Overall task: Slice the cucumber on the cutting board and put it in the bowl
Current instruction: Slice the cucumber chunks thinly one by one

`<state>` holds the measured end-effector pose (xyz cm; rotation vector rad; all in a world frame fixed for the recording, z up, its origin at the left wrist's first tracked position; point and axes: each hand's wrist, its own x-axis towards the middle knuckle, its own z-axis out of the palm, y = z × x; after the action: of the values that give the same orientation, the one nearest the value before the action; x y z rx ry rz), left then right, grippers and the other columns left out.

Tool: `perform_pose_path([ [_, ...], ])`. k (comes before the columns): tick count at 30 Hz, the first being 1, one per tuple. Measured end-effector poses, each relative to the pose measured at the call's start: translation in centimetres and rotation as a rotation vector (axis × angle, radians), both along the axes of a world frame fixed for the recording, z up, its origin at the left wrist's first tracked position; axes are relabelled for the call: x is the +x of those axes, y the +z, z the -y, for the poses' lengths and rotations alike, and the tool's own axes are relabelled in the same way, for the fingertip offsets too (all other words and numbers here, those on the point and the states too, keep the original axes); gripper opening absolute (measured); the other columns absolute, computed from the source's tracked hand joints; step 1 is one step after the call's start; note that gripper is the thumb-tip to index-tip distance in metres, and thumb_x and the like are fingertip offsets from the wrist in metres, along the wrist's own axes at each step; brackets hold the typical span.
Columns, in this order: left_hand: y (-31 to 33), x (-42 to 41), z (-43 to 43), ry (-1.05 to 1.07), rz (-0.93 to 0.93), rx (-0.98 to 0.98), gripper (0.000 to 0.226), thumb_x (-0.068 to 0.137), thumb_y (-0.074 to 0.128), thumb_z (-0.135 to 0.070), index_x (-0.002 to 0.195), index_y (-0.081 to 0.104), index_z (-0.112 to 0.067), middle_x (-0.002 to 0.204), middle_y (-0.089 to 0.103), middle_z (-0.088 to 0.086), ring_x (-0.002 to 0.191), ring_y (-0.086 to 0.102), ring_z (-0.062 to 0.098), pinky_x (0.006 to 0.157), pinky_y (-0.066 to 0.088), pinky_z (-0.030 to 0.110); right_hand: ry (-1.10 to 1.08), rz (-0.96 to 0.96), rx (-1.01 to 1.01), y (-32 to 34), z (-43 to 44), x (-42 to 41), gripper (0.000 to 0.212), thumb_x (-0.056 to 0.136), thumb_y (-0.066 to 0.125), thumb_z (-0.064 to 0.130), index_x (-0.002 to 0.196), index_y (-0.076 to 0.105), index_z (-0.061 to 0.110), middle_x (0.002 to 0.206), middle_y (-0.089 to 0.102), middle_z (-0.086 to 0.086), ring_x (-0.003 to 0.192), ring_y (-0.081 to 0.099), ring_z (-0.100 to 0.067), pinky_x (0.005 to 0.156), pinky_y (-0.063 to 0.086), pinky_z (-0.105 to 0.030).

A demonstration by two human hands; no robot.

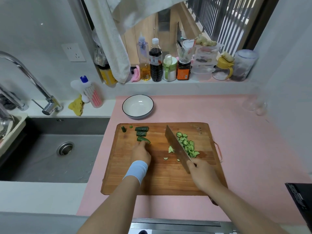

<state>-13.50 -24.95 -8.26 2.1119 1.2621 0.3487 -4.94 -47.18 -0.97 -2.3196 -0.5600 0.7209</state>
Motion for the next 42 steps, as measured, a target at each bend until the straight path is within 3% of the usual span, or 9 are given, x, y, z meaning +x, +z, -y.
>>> perform_pose_path([
  [2, 0.0, 0.3, -0.7, -0.045, -0.035, 0.073, 0.048, 0.08, 0.042, 0.006, 0.113, 0.065, -0.02, 0.124, 0.051, 0.001, 0.118, 0.048, 0.025, 0.101, 0.043, 0.032, 0.033, -0.044, 0.023, -0.2, -0.4, -0.4, 0.036, 0.102, 0.046, 0.033, 0.078, 0.069, 0.019, 0.056, 0.055, 0.007, 0.048, 0.048, -0.009, 0.048, 0.032, -0.026],
  [5, 0.1, 0.8, -1.9, -0.121, -0.151, 0.133, 0.057, 0.085, 0.045, 0.006, 0.136, 0.054, -0.019, 0.145, 0.041, 0.0, 0.134, 0.034, 0.022, 0.112, 0.033, 0.031, 0.081, -0.139, 0.034, -0.8, -0.7, -1.4, 0.04, 0.103, 0.047, 0.031, 0.071, 0.058, 0.011, 0.049, 0.043, 0.009, 0.041, 0.036, -0.007, 0.043, 0.027, -0.023],
  [9, -0.4, 1.3, -2.7, -0.216, -0.254, 0.171, 0.064, 0.086, 0.044, 0.007, 0.143, 0.043, -0.021, 0.154, 0.032, -0.001, 0.141, 0.024, 0.022, 0.114, 0.03, 0.033, 0.048, -0.162, 0.019, -1.3, -0.6, -1.5, 0.041, 0.103, 0.047, 0.033, 0.065, 0.052, 0.018, 0.046, 0.043, 0.011, 0.041, 0.037, -0.006, 0.044, 0.03, -0.024],
  [15, -0.8, 1.4, -3.3, -0.245, -0.363, 0.364, 0.059, 0.084, 0.043, 0.001, 0.136, 0.049, -0.026, 0.141, 0.043, -0.001, 0.127, 0.034, 0.022, 0.102, 0.033, 0.029, -0.038, -0.042, -0.003, -1.1, -0.8, 0.6, 0.037, 0.103, 0.043, 0.031, 0.084, 0.069, 0.011, 0.06, 0.058, 0.0, 0.048, 0.048, -0.007, 0.048, 0.034, -0.026],
  [19, -0.9, 1.6, -4.7, -0.286, -0.411, 0.446, 0.037, 0.093, 0.047, -0.014, 0.126, 0.058, -0.026, 0.125, 0.05, 0.0, 0.117, 0.039, 0.023, 0.094, 0.031, 0.029, 0.011, -0.05, 0.014, -0.5, -2.1, 0.8, 0.04, 0.103, 0.043, 0.033, 0.077, 0.066, 0.014, 0.057, 0.054, 0.005, 0.048, 0.046, -0.008, 0.05, 0.032, -0.026],
  [25, -1.8, 0.4, -4.2, -0.292, -0.139, 0.177, 0.026, 0.09, 0.063, -0.025, 0.114, 0.063, -0.016, 0.116, 0.054, 0.002, 0.109, 0.049, 0.02, 0.097, 0.041, 0.029, 0.081, -0.023, -0.008, -0.8, -4.6, 0.1, 0.04, 0.104, 0.043, 0.035, 0.077, 0.061, 0.013, 0.055, 0.05, 0.006, 0.049, 0.046, -0.013, 0.051, 0.032, -0.029],
  [33, -4.4, -3.2, 0.2, -0.225, 0.021, 0.308, 0.025, 0.072, 0.073, -0.028, 0.088, 0.068, -0.011, 0.088, 0.054, 0.005, 0.088, 0.049, 0.025, 0.077, 0.05, 0.035, 0.202, 0.1, -0.092, -1.3, -5.3, -0.8, 0.024, 0.099, 0.046, 0.036, 0.079, 0.06, 0.038, 0.058, 0.055, 0.009, 0.058, 0.053, -0.009, 0.053, 0.038, -0.03],
  [39, -4.3, -2.7, 0.3, -0.297, 0.169, 0.364, 0.006, 0.083, 0.061, -0.015, 0.085, 0.06, -0.01, 0.089, 0.052, 0.003, 0.084, 0.046, 0.02, 0.078, 0.043, 0.03, 0.295, 0.199, -0.126, -1.4, -5.9, -1.5, 0.025, 0.099, 0.041, 0.039, 0.113, 0.061, 0.044, 0.077, 0.067, 0.009, 0.077, 0.063, -0.016, 0.071, 0.053, -0.035],
  [42, -4.7, -2.5, 0.1, -0.344, 0.204, 0.38, 0.017, 0.086, 0.05, -0.019, 0.085, 0.064, -0.008, 0.086, 0.056, 0.005, 0.083, 0.049, 0.021, 0.078, 0.044, 0.031, 0.32, 0.259, -0.141, -1.6, -6.1, -2.0, 0.031, 0.101, 0.039, 0.041, 0.125, 0.059, 0.044, 0.084, 0.071, 0.006, 0.082, 0.066, -0.02, 0.075, 0.054, -0.035],
])
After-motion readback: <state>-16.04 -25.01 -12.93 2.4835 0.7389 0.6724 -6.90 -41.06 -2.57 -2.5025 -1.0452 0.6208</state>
